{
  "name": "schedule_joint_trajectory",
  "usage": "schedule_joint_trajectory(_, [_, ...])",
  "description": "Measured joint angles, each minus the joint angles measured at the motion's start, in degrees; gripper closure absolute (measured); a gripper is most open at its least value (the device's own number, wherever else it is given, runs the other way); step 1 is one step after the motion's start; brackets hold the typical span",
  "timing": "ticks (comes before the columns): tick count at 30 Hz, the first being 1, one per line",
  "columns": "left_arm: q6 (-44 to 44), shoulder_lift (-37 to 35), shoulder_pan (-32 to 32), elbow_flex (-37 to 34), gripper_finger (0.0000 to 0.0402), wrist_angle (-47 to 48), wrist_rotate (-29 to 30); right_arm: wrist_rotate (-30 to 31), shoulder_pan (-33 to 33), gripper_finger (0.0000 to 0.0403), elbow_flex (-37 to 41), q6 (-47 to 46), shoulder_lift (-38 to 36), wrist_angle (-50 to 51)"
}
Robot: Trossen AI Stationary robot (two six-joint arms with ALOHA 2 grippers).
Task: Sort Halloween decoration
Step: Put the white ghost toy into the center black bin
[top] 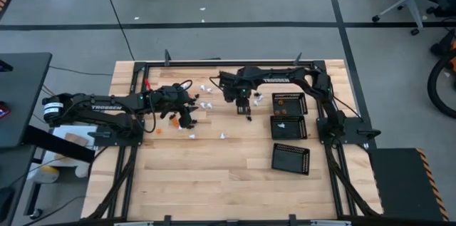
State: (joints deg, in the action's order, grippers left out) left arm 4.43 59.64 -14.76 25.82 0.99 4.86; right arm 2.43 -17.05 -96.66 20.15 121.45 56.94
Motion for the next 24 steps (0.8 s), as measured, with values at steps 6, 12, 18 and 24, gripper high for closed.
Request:
schedule_joint_trajectory(6, [0.62,-0.02,0.0,0.0,0.0244,-0.04,0.0,1.65,1.19,0.0256,1.84,2.33,0.13,2.31])
schedule_joint_trajectory(12, [0.76,-0.01,0.0,0.0,0.0244,-0.09,0.0,5.56,2.25,0.0256,5.04,3.99,0.22,0.09])
schedule_joint_trajectory(18, [1.0,0.0,0.0,0.0,0.0244,-0.17,0.01,6.74,2.44,0.0256,7.08,5.38,0.26,-5.36])
schedule_joint_trajectory(24, [1.01,0.0,0.0,0.0,0.0244,-0.17,0.0,3.28,2.4,0.0256,7.21,5.89,0.26,-7.72])
